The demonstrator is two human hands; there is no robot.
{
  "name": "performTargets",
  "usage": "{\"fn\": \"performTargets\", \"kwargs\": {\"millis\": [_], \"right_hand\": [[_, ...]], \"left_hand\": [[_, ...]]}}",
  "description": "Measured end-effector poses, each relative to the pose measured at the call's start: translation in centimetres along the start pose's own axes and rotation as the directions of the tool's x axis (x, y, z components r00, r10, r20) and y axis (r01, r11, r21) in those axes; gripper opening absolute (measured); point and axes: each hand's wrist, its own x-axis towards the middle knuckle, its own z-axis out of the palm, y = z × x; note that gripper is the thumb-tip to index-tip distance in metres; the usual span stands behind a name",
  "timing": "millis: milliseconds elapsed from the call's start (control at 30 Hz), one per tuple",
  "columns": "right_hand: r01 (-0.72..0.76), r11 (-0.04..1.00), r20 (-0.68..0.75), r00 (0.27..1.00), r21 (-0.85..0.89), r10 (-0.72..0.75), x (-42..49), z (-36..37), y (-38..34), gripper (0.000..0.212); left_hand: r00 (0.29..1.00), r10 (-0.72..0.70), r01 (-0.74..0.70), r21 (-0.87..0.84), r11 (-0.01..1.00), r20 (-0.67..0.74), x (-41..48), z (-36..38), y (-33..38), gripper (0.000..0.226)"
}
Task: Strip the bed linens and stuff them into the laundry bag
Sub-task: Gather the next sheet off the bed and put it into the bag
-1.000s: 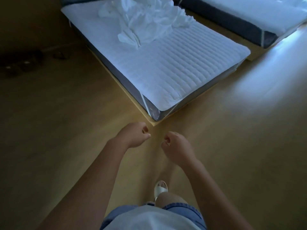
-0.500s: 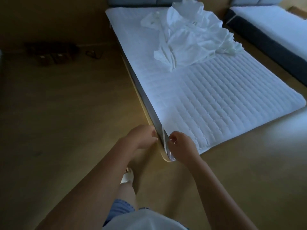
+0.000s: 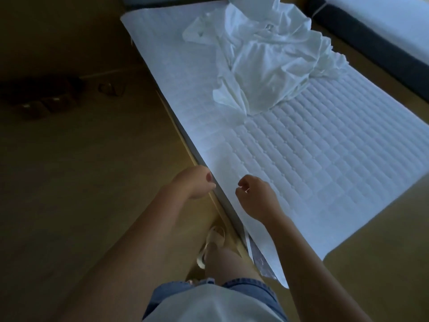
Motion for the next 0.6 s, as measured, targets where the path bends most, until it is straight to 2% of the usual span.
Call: {"fn": "performTargets", "kwargs": {"millis": [167,333,433,600], "right_hand": [[-0.056,0.998,0.049,0.997,0.040,0.054,9.9,0.9,-0.4,0.025],[-0.096,0.992,0.168,0.983,0.088,0.080,19.3,0.1,-1.9,0.027],[-0.101,0.992,0.166,0.982,0.078,0.087,25.0,-1.4,-2.5,0.027],[-0.207,0.975,0.184,0.964,0.078,0.190,32.9,-1.6,-2.4,0.027]], "left_hand": [[0.998,-0.035,0.036,-0.014,0.999,0.053,8.6,-3.4,-1.5,0.023],[0.989,-0.106,0.107,0.000,0.994,0.102,16.4,-8.1,-2.6,0.020],[0.986,-0.130,0.133,-0.022,0.991,0.107,21.4,-10.8,-3.2,0.024],[0.973,-0.117,0.127,-0.036,0.991,0.200,30.8,-14.2,-3.5,0.027]]}}
